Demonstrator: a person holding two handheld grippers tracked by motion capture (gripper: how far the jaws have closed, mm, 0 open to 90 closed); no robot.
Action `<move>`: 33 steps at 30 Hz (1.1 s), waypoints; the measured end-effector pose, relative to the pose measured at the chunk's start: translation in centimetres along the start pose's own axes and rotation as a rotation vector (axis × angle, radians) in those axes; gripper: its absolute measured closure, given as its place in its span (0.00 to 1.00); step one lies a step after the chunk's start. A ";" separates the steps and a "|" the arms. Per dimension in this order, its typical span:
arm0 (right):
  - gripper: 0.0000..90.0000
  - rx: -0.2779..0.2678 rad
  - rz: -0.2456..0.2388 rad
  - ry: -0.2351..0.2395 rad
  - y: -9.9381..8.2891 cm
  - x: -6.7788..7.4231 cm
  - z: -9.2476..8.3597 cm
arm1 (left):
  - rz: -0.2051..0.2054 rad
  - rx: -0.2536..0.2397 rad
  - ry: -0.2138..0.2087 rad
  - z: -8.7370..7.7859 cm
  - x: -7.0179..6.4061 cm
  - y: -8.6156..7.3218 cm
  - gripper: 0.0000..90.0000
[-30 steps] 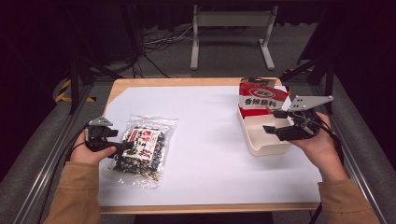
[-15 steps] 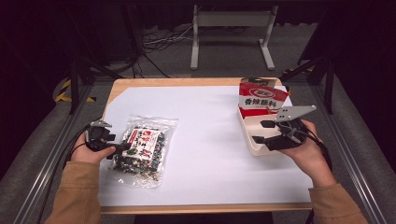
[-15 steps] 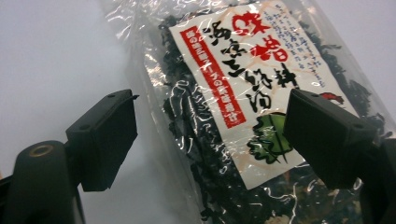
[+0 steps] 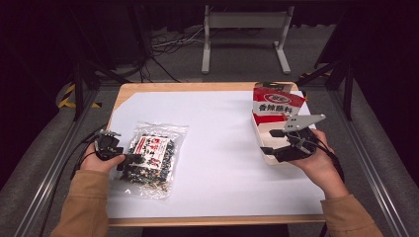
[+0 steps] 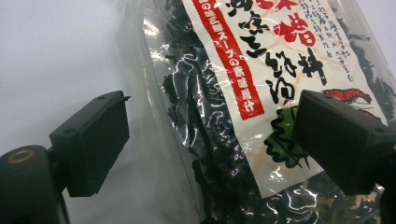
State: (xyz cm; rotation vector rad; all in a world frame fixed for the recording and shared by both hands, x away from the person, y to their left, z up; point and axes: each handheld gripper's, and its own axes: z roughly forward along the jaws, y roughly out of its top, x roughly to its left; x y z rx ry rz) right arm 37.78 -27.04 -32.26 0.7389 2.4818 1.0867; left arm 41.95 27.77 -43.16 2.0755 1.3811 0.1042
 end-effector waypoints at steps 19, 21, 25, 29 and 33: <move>0.37 -0.002 0.005 0.032 -0.2 0.7 1.2 | -0.082 -0.008 -0.105 0.6 -0.7 -0.3 0.39; 0.38 -0.003 0.006 0.035 -0.1 0.8 1.3 | -0.084 -0.028 -0.089 0.4 -0.8 -0.3 0.50; 0.38 -0.003 0.002 0.042 -0.1 0.9 1.6 | -0.080 -0.042 -0.036 -0.2 -1.1 -0.2 0.74; 0.38 0.000 -0.001 0.050 -0.1 1.1 2.0 | -0.053 -0.046 -0.005 -0.6 -1.4 0.0 0.87; 0.40 -0.002 -0.004 0.055 0.0 1.2 2.0 | -0.063 -0.069 -0.019 -1.0 -1.4 0.0 0.90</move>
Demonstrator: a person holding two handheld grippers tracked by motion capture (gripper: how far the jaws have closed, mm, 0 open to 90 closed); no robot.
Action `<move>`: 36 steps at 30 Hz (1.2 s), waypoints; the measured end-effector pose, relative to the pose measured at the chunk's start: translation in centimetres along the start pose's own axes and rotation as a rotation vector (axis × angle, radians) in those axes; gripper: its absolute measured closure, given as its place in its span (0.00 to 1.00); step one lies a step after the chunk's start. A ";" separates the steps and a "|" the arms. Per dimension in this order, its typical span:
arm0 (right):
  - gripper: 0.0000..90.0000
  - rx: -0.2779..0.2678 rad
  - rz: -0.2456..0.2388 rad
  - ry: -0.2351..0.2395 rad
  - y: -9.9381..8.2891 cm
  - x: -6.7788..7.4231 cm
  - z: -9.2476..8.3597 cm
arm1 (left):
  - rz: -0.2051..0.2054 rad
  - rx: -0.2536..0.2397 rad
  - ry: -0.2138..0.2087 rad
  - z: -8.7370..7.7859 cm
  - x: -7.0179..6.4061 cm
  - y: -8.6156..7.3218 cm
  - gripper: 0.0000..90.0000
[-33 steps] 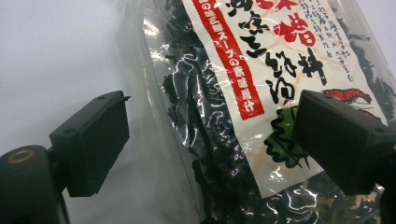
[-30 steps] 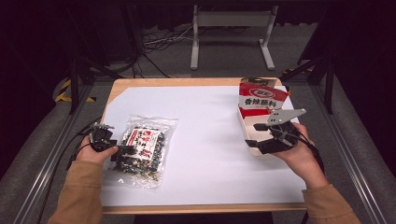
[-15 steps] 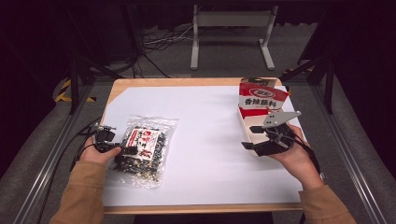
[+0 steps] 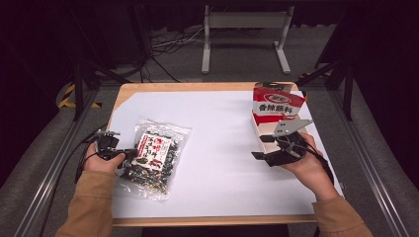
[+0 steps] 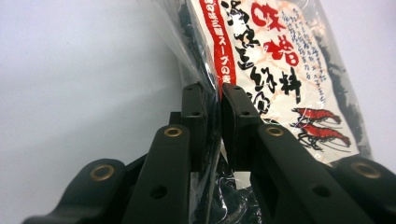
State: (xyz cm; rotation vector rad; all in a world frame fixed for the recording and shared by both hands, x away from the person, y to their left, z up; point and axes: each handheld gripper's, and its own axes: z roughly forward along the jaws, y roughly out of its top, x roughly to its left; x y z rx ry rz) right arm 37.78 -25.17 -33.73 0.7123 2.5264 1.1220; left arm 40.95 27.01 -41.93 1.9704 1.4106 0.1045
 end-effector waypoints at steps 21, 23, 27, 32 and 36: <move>0.52 -0.062 0.023 0.038 1.2 1.1 1.1 | 0.158 -0.268 -0.109 -4.5 -5.2 1.3 0.93; 0.56 -0.073 0.020 0.041 1.5 1.3 1.2 | 0.164 -0.282 -0.124 -4.8 -5.6 1.3 0.93; 0.58 -0.098 0.010 0.055 2.1 1.6 1.5 | 0.206 -0.317 -0.135 -5.4 -6.7 1.4 0.93; 0.56 -0.076 0.019 0.069 2.5 1.8 2.0 | 0.231 -0.337 -0.164 -5.7 -7.6 1.4 0.93; 0.50 -0.089 0.096 0.109 3.0 1.6 2.8 | 0.258 -0.364 -0.178 -5.9 -8.4 1.4 0.93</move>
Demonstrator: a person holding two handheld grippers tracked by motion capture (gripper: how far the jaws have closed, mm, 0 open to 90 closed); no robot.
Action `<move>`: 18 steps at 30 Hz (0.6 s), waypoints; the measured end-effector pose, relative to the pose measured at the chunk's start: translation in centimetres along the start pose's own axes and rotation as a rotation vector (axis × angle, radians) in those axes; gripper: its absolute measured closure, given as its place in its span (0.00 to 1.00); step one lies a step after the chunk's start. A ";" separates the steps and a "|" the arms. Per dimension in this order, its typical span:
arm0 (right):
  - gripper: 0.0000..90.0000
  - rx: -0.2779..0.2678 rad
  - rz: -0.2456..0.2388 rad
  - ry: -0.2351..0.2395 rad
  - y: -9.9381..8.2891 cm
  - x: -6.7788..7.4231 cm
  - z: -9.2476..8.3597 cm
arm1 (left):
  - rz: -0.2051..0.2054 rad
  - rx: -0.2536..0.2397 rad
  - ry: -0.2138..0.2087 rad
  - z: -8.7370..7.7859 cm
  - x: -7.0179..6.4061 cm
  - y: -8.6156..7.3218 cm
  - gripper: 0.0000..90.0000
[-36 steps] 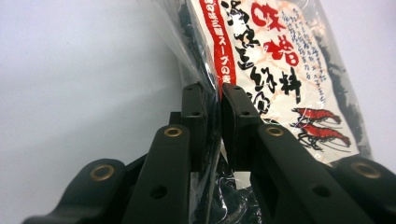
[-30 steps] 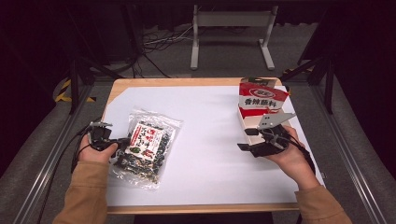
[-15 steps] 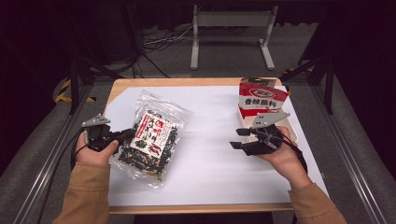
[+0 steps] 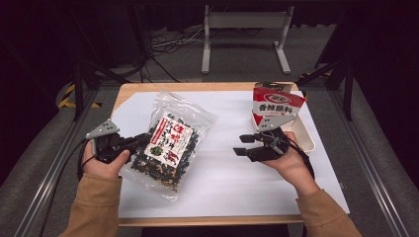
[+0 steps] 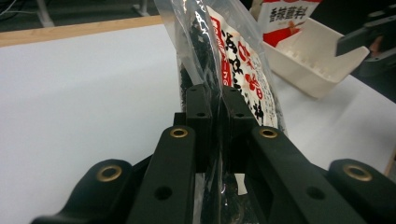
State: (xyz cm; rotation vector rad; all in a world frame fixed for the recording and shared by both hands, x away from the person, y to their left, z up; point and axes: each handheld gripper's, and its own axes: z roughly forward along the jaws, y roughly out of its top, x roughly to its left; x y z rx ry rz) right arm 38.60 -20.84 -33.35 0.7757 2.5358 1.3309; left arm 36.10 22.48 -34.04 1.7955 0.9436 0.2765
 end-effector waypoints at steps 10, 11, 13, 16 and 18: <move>0.44 -0.029 0.104 0.052 0.5 -0.2 1.9 | 0.042 -0.058 -0.052 0.3 -2.1 0.5 0.93; 0.44 -0.033 0.108 0.058 0.6 -0.2 2.0 | 0.051 -0.057 -0.063 0.4 -2.3 0.5 0.93; 0.43 -0.042 0.119 0.074 0.7 -0.1 2.5 | 0.050 -0.066 -0.072 0.5 -2.7 0.5 0.93; 0.42 -0.056 0.131 0.093 0.8 0.0 2.9 | 0.072 -0.074 -0.093 0.6 -3.1 0.6 0.93; 0.40 -0.062 0.150 0.111 0.9 0.1 3.2 | 0.076 -0.085 -0.109 0.8 -3.5 0.6 0.93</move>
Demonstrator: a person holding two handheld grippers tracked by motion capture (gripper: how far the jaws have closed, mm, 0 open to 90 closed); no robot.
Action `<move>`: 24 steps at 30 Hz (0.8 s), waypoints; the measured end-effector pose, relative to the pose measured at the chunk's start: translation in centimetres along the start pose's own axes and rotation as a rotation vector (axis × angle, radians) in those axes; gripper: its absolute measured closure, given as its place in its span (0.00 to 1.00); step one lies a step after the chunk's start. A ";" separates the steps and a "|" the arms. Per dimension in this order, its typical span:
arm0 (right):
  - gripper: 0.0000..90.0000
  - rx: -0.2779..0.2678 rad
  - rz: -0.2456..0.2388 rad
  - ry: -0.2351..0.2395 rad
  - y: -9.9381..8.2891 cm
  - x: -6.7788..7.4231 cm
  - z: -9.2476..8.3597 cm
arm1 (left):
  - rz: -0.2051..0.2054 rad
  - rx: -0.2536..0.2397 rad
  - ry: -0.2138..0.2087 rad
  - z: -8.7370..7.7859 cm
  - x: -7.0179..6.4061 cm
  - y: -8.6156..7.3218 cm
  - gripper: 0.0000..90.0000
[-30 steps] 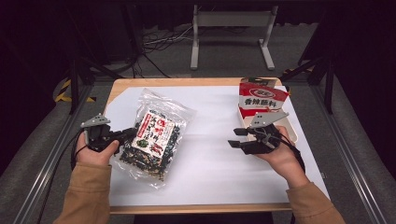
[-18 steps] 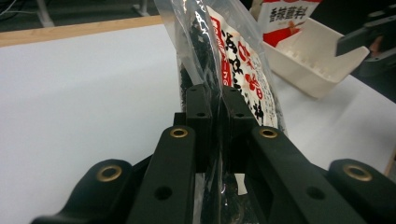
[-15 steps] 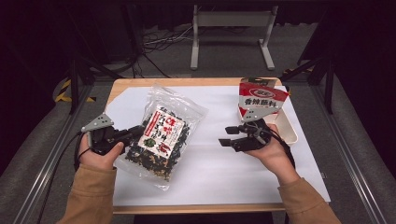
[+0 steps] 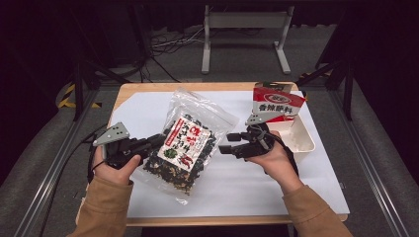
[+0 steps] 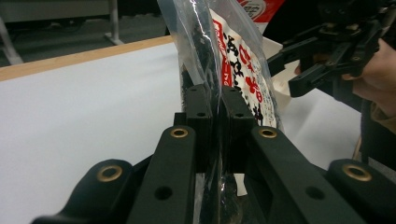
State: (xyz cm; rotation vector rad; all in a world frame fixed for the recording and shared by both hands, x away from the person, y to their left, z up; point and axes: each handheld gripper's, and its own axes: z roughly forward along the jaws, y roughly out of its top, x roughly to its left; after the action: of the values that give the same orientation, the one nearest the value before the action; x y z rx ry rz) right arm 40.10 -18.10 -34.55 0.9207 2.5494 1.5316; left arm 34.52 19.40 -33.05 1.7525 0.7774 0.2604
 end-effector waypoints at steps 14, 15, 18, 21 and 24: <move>0.56 -0.100 0.097 0.078 0.0 -0.3 0.4 | 0.075 -0.028 -0.033 1.1 -0.9 -0.4 0.93; 0.60 -0.095 0.085 0.077 0.0 -0.2 0.4 | 0.084 -0.026 -0.027 1.2 -1.0 -0.4 0.93; 0.73 -0.069 0.057 0.065 0.1 0.2 0.3 | 0.090 -0.016 -0.016 1.4 -1.1 -0.5 0.93; 0.79 -0.082 0.045 0.075 0.2 0.2 -0.1 | 0.081 -0.012 -0.021 1.4 -1.0 -0.5 0.93; 0.85 -0.083 0.006 0.065 0.4 0.4 -0.5 | 0.091 -0.006 -0.009 1.5 -0.9 -0.6 0.92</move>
State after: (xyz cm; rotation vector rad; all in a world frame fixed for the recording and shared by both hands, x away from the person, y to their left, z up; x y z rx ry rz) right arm 39.79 -18.13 -33.86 0.8849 2.5053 1.6820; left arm 34.42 17.71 -33.91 1.7848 0.6903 0.3154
